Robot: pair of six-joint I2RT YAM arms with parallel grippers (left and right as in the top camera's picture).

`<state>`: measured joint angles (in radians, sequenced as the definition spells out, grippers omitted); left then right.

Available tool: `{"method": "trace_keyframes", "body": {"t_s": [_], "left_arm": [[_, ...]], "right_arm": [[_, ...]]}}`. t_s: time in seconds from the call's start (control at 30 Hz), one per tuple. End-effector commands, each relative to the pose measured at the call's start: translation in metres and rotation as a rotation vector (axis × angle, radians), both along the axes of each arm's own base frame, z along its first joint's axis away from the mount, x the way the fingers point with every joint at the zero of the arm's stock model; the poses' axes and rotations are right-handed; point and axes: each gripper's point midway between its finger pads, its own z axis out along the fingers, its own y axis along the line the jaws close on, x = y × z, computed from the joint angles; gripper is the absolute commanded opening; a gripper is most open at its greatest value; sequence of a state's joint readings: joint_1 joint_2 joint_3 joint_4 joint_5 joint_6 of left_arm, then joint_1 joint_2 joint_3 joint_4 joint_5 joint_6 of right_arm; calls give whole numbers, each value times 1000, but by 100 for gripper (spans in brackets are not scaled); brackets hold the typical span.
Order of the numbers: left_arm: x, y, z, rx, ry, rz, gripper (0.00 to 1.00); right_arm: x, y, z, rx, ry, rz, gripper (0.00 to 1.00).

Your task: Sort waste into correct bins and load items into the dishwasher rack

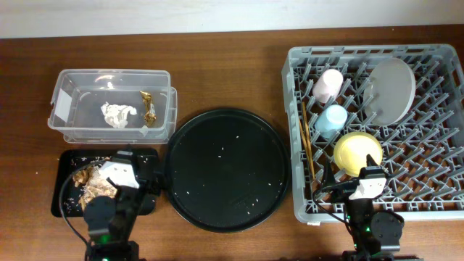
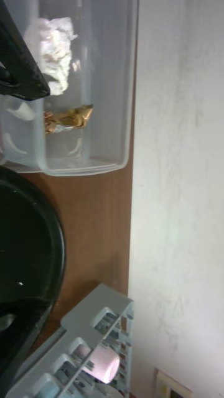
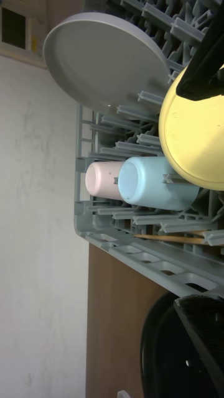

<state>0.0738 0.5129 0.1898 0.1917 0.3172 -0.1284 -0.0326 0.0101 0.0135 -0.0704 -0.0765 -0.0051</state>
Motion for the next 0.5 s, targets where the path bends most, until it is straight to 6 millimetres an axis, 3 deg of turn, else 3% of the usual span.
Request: {"method": "trace_keyframes", "body": {"t_s": [0.0, 0.13, 0.23, 0.37, 0.47], "left_arm": [[-10, 0, -28, 2, 14, 7, 100], [-19, 4, -53, 7, 39, 40, 100], [-31, 8, -74, 108, 106, 64, 100], [-36, -1, -36, 202, -82, 40, 100], [-36, 0, -31, 204, -105, 48, 100]], "right_arm": [[0, 1, -3, -6, 2, 4, 98], [0, 1, -3, -6, 2, 4, 98], [0, 1, -3, -6, 2, 4, 98], [0, 1, -3, -6, 2, 4, 98], [0, 1, -3, -6, 2, 5, 98]]}}
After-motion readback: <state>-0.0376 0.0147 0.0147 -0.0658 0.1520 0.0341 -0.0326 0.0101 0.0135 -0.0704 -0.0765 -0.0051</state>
